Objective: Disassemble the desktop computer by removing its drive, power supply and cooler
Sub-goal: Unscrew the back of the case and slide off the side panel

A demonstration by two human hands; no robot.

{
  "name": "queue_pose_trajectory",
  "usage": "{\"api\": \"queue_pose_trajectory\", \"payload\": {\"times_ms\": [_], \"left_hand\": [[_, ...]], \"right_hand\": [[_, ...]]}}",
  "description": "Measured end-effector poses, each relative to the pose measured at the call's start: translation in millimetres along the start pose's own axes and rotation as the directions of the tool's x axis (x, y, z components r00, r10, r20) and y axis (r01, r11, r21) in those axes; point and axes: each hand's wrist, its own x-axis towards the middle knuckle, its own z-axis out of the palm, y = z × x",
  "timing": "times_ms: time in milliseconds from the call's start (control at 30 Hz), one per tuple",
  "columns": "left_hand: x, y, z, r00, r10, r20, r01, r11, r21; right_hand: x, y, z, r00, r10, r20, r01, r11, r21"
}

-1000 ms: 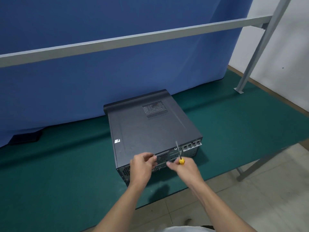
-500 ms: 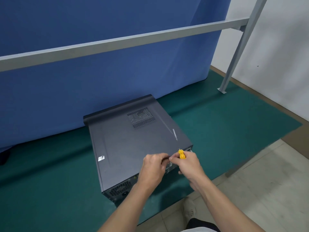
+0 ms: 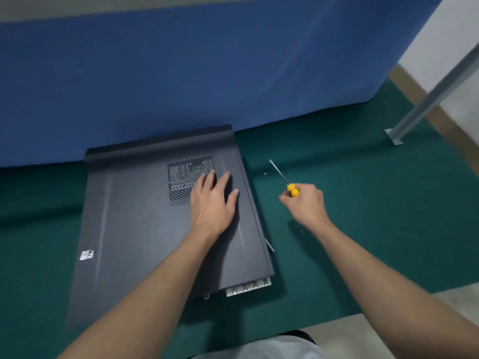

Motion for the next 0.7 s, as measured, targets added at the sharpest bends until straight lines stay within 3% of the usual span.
{"api": "queue_pose_trajectory", "payload": {"times_ms": [267, 700], "left_hand": [[35, 3, 19, 0.985, -0.127, -0.120, 0.151, 0.962, 0.228], [33, 4, 21, 0.975, -0.156, -0.155, 0.192, 0.949, 0.252]], "right_hand": [[121, 20, 33, 0.990, -0.015, 0.137, 0.056, 0.953, -0.298], [182, 16, 81, 0.978, -0.035, 0.206, 0.122, 0.896, -0.428]]}}
